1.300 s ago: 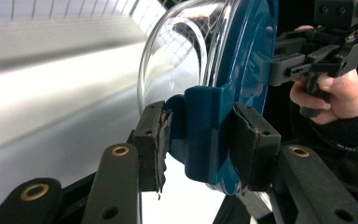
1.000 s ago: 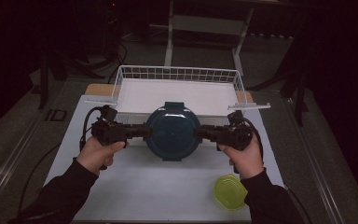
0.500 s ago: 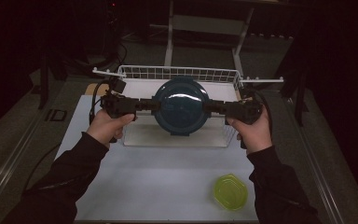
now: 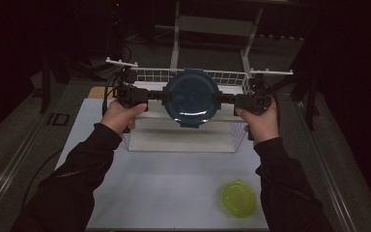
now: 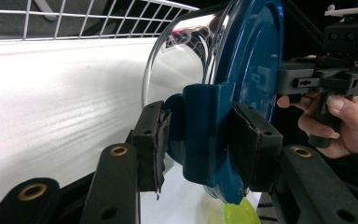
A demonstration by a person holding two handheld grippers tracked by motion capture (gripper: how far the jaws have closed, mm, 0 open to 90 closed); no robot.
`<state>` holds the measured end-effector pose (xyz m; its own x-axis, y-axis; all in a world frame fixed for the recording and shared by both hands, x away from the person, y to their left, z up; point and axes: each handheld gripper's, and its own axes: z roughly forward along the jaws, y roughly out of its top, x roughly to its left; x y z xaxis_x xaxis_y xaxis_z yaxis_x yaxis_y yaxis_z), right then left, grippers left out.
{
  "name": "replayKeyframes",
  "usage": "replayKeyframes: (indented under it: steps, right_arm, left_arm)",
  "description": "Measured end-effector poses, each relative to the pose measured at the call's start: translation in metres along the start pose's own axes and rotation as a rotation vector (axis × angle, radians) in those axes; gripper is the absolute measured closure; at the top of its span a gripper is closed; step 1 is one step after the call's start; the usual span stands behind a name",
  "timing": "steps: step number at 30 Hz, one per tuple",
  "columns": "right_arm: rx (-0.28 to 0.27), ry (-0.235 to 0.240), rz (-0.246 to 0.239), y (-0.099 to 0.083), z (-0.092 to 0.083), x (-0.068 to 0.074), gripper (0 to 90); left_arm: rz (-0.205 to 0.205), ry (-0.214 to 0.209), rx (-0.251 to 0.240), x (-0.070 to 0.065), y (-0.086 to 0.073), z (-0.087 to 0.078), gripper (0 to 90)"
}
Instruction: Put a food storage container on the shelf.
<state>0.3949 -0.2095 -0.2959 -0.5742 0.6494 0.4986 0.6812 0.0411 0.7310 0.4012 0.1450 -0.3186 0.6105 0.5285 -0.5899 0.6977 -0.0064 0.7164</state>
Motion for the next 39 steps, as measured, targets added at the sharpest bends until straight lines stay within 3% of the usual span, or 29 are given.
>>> replayKeyframes:
  steps: [9,18,21,29,31,33,36,39]
  right_arm:
    - [0.046,-0.009,0.016,0.013,0.004,-0.005,54.4]
    - [0.055,0.034,0.092,0.020,0.011,-0.021,53.6]
    - [0.063,0.045,0.113,0.022,0.013,-0.026,53.4]
    - [0.096,0.045,0.136,0.031,0.019,-0.029,52.2]
    - [0.108,0.011,0.120,0.033,0.021,-0.031,53.3]
    - [0.127,-0.024,0.106,0.034,0.023,-0.034,59.4]
    - [0.120,-0.031,0.117,0.034,0.028,-0.036,58.4]
    - [0.112,-0.044,0.103,0.035,0.029,-0.035,58.4]
  left_arm:
    - [-0.063,-0.015,0.006,0.008,0.005,0.004,56.1]
    - [-0.137,-0.035,-0.033,0.016,0.006,0.011,55.1]
    - [-0.151,-0.042,-0.032,0.019,0.006,0.012,54.6]
    - [-0.237,-0.072,-0.011,0.030,0.007,0.015,53.5]
    - [-0.241,-0.083,-0.007,0.031,0.007,0.017,52.1]
    - [-0.249,-0.056,0.005,0.031,0.008,0.021,46.8]
    - [-0.256,-0.054,0.013,0.034,0.008,0.024,46.2]
    - [-0.237,-0.046,0.006,0.033,0.007,0.024,46.1]
